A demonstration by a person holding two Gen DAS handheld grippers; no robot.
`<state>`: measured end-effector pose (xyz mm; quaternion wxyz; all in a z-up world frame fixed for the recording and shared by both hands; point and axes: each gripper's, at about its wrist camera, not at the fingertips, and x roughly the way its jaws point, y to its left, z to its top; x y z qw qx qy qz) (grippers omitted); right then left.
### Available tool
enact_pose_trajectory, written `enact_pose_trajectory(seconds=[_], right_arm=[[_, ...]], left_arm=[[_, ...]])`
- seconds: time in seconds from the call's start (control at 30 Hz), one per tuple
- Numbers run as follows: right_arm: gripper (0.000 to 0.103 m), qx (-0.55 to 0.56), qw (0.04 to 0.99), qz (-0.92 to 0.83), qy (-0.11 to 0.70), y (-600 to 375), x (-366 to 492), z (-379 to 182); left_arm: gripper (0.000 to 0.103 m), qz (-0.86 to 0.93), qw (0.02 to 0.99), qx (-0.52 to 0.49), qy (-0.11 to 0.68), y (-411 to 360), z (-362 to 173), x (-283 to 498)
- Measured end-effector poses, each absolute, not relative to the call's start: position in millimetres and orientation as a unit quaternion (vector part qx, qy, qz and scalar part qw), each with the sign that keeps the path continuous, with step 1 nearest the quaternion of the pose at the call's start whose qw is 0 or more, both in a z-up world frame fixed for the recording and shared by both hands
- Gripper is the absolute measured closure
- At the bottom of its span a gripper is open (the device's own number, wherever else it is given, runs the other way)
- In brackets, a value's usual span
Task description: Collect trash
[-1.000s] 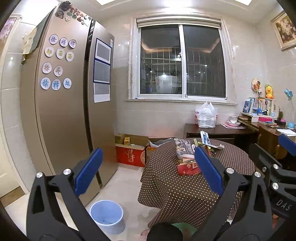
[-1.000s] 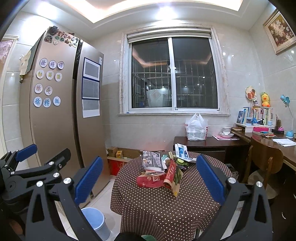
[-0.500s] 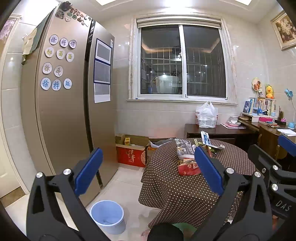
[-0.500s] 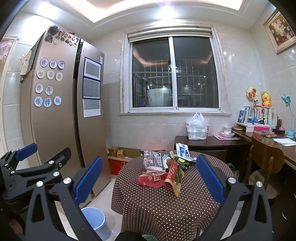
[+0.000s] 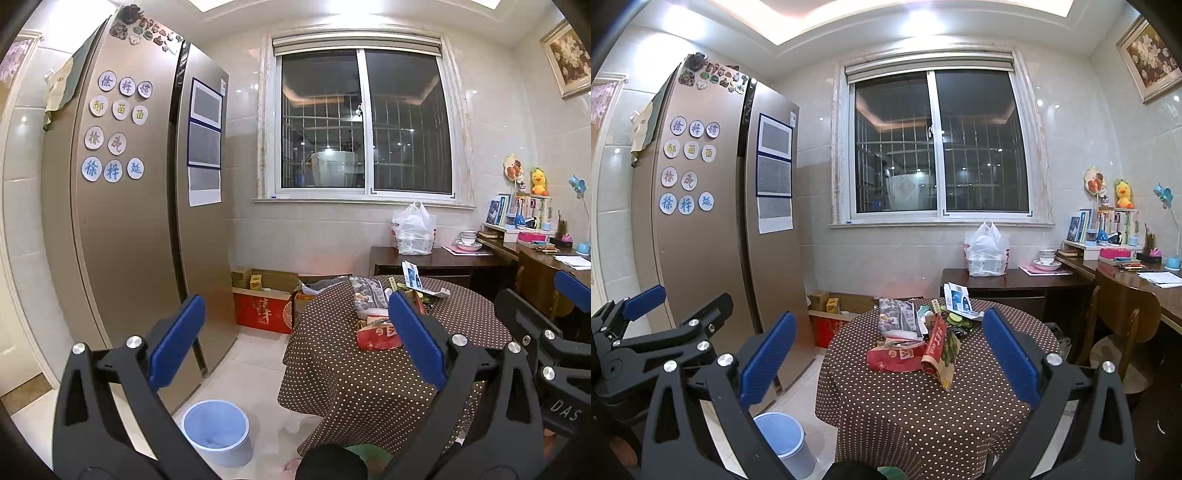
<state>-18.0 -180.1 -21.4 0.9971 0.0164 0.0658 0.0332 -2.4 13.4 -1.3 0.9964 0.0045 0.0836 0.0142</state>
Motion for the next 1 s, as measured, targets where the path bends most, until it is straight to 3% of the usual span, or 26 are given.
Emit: enact_pose_trajectory(seconds=[1.0], right_arm=[[0.004,0.025,0.995,0.044,0.084,-178.6,-8.1,-26.7]], left_arm=[[0.006,0.018,0.995,0.006,0.094,14.1,-4.5,2.5]])
